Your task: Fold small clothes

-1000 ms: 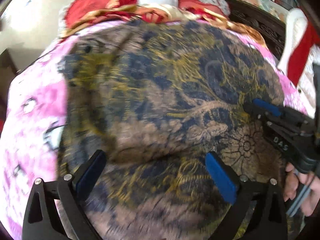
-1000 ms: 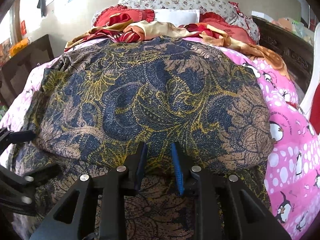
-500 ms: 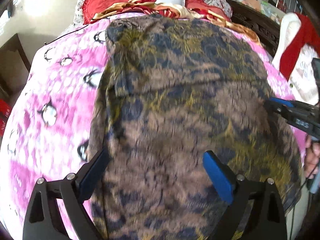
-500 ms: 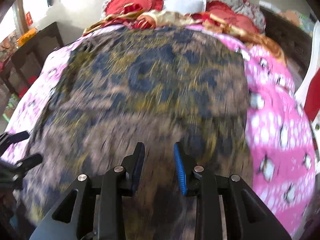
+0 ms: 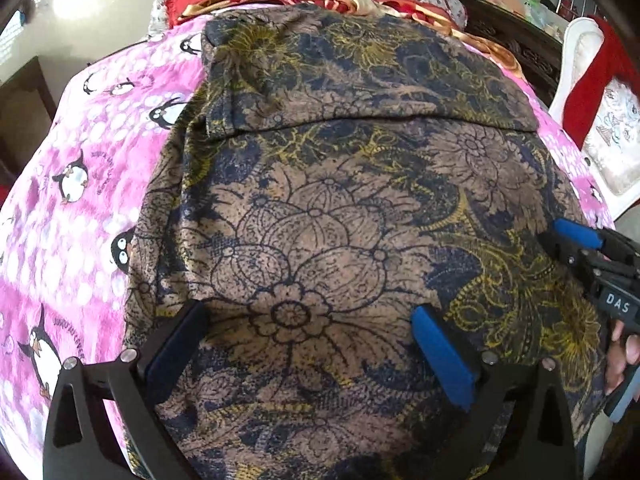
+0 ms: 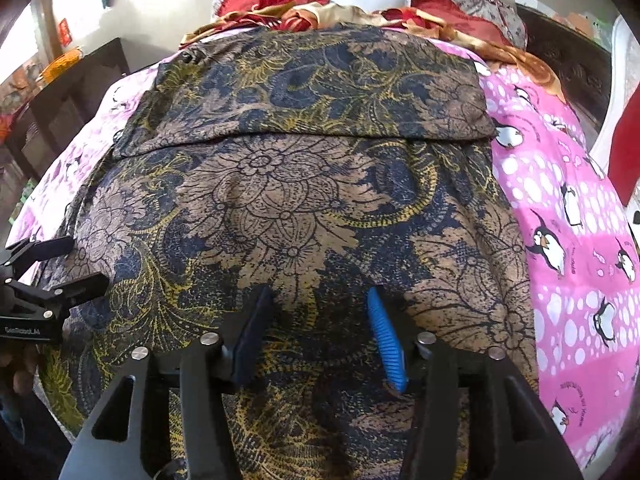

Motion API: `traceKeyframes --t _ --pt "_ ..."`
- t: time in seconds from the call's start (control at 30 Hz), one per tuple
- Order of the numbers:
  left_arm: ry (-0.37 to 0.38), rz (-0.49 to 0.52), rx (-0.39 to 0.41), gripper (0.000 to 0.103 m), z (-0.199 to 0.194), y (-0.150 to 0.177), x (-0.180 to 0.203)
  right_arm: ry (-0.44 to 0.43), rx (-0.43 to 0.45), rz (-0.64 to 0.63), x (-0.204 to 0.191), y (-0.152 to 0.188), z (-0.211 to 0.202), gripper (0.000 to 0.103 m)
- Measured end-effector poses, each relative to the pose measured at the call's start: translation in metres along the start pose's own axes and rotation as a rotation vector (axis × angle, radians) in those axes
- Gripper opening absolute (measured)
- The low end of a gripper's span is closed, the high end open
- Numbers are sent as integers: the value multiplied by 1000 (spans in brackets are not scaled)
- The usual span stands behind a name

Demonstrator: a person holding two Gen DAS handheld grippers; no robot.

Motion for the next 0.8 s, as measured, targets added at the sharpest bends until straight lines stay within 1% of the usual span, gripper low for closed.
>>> traceKeyframes --t 0.1,0.27,0.33,0.43,0.53,0.7,0.8 --pt "-6 1 18 103 -1 0 1 7 -7 -16 0 -1 1 66" --pt "13 -2 27 103 -1 0 0 9 -4 -26 2 -5 3 67" --pt "17 13 21 103 -2 1 0 7 -3 -24 2 -5 3 67" --pt "24 11 11 103 -2 2 0 8 -4 -25 2 -5 3 67" --pt "8 17 1 103 -2 2 0 8 -6 -24 2 -5 3 67" --pt "-2 5 -14 103 -3 3 1 29 -47 -14 1 -1 -3 67" --pt "22 -9 -27 103 -8 3 -1 32 -62 7 2 6 -9 67"
Point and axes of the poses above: each gripper's, at about its wrist camera, not at the fingertips, and z roughly the way its jaws point, x to its right, y to its underside, the point moved 9 cm from there along z, roughly the way its jaws point, and after that the axes turned 6 degrees about -y, right-handed, at the moved point
